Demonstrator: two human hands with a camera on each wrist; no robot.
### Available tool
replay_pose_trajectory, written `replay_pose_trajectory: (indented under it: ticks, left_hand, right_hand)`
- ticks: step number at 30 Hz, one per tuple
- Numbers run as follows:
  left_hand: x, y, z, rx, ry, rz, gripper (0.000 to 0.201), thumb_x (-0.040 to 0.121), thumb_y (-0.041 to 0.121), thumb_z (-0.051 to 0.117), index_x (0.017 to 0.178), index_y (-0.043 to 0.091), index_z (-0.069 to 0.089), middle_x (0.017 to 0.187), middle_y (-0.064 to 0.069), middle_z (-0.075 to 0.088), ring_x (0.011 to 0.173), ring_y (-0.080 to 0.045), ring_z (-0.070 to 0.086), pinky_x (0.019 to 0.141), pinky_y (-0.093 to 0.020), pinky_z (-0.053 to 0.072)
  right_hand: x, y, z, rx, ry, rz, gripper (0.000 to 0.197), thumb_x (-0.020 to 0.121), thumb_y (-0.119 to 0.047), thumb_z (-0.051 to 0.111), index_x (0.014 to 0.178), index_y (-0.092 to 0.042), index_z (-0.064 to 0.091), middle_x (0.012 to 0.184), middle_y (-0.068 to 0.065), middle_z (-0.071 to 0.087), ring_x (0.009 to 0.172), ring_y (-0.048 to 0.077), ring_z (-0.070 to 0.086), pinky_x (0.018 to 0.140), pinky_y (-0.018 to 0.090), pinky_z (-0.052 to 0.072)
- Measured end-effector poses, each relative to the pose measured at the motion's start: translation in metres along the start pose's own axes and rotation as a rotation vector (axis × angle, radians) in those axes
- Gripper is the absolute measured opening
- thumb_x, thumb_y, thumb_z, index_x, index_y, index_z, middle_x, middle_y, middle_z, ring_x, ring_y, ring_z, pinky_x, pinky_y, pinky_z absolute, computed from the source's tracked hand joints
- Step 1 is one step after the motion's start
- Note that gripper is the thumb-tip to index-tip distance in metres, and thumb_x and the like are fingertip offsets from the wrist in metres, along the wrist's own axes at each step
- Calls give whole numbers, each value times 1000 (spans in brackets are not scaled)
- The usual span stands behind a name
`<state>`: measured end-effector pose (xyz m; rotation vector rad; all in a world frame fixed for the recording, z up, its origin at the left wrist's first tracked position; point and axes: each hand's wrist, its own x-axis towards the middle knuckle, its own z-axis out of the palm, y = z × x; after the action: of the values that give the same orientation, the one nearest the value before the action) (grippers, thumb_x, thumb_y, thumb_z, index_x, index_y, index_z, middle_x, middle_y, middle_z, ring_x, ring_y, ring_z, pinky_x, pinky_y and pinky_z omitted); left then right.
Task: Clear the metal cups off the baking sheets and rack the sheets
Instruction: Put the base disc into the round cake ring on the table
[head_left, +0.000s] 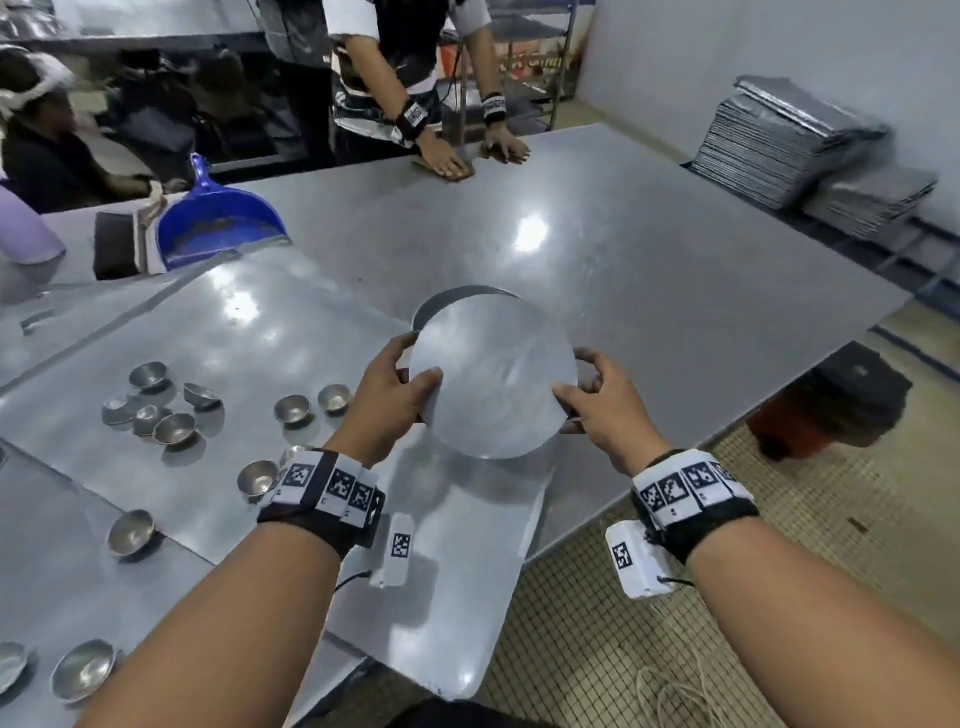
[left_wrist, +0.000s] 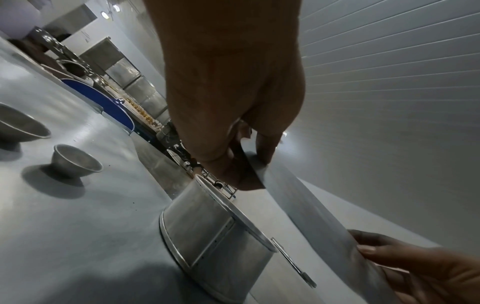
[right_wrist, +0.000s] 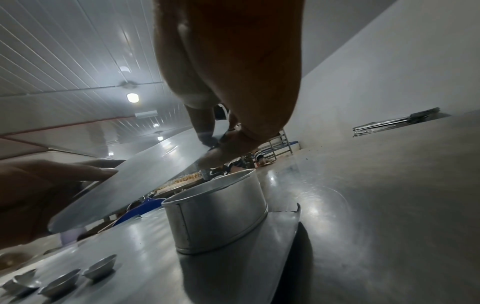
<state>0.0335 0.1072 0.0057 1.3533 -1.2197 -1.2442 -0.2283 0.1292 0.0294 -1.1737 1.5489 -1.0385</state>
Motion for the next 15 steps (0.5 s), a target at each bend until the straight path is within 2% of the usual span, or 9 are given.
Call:
replay_pose_trajectory:
  ticks: [2, 4, 7, 10, 13, 15]
  left_hand:
    - [20, -3, 0, -4, 27, -4, 54, 98, 13, 66, 147, 23, 46, 96, -9, 75, 94, -29, 73, 71, -50, 64]
    - [37, -4, 1, -14, 58, 1, 53, 98, 13, 66, 146, 24, 48, 80, 5, 73, 84, -19, 72, 68, -43, 64]
    - [53, -4, 0, -17, 90, 11, 49, 98, 12, 65, 142, 26, 49, 68, 12, 69, 72, -9, 70, 64, -36, 62]
    - [66, 1, -5, -18, 143, 22, 50, 98, 14, 65, 142, 30, 50, 70, 12, 68, 77, -15, 70, 67, -39, 63]
    - [78, 3, -9, -3, 204, 21, 48, 97, 14, 65, 138, 35, 51, 76, 11, 67, 76, -15, 69, 72, -41, 63]
    - [83, 5, -8, 12, 252, 33, 46, 97, 16, 65, 135, 38, 51, 88, 4, 67, 79, -18, 68, 77, -45, 63]
  right_hand:
    - [23, -4, 4, -29, -6, 10, 47, 91, -10, 66, 132, -29, 51, 88, 10, 63, 89, 26, 71, 67, 37, 62]
    - [45, -6, 6, -49, -10, 2, 49, 90, -11, 66, 133, -29, 51, 90, 11, 62, 89, 26, 71, 66, 35, 61]
    - [71, -10, 10, -81, -22, -6, 47, 91, -12, 66, 132, -30, 52, 95, 11, 61, 81, 23, 69, 66, 33, 60]
    - [95, -18, 16, -108, -40, -32, 44, 92, -13, 66, 131, -29, 52, 88, 1, 57, 67, 16, 63, 64, 29, 57]
    - [122, -22, 23, -147, -98, -87, 45, 91, -13, 66, 131, -29, 53, 79, -1, 59, 71, 12, 63, 68, 28, 57]
    - [141, -22, 27, -193, -108, -130, 43, 90, -14, 66, 130, -27, 56, 84, -3, 62, 77, 8, 64, 75, 27, 55]
